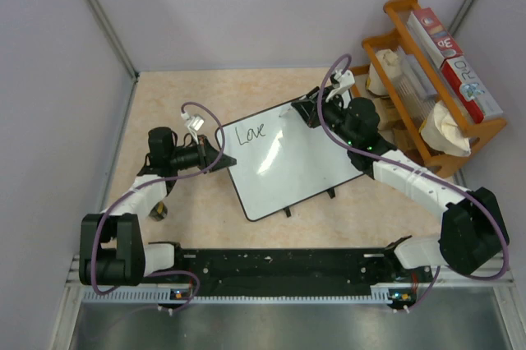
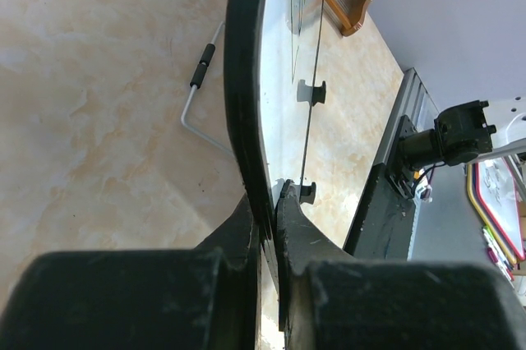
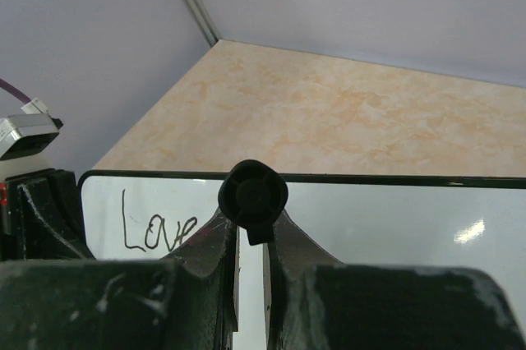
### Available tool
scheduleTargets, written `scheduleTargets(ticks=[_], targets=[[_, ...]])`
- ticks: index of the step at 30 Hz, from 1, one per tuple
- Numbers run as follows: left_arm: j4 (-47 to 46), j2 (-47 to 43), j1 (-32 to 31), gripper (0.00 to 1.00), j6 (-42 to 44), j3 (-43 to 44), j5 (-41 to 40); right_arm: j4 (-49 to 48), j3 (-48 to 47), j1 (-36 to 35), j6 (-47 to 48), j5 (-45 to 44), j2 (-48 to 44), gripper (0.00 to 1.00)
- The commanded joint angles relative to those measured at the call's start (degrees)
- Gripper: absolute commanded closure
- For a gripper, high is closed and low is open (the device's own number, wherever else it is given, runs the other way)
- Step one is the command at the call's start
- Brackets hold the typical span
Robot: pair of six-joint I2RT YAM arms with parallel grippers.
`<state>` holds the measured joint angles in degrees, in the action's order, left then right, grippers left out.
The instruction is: Write a sentence on the whiteboard
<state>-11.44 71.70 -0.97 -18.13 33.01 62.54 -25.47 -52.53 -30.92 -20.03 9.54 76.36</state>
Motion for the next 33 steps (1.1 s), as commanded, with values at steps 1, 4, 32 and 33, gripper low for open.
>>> scheduleTargets(ticks=[1, 4, 32, 33], targets=[[1.2, -0.2, -1.0, 1.0, 12.2, -0.3, -6.5, -2.3, -3.5, -1.0, 1.9, -2.0, 1.4, 1.0], [1.2, -0.2, -1.0, 1.0, 12.3, -0.4, -6.6, -2.7, -3.5, -1.1, 1.6, -1.6, 1.4, 1.0], [1.5, 0.5, -1.0, 1.0, 12.9, -0.1, -6.7, -0.7, -0.1, -2.3, 0.8, -0.2, 1.9, 1.0], [1.5, 0.5, -1.0, 1.0, 12.9, -0.2, -6.7, -0.5, 0.0, -2.3, 0.9, -0.3, 1.8, 1.0]])
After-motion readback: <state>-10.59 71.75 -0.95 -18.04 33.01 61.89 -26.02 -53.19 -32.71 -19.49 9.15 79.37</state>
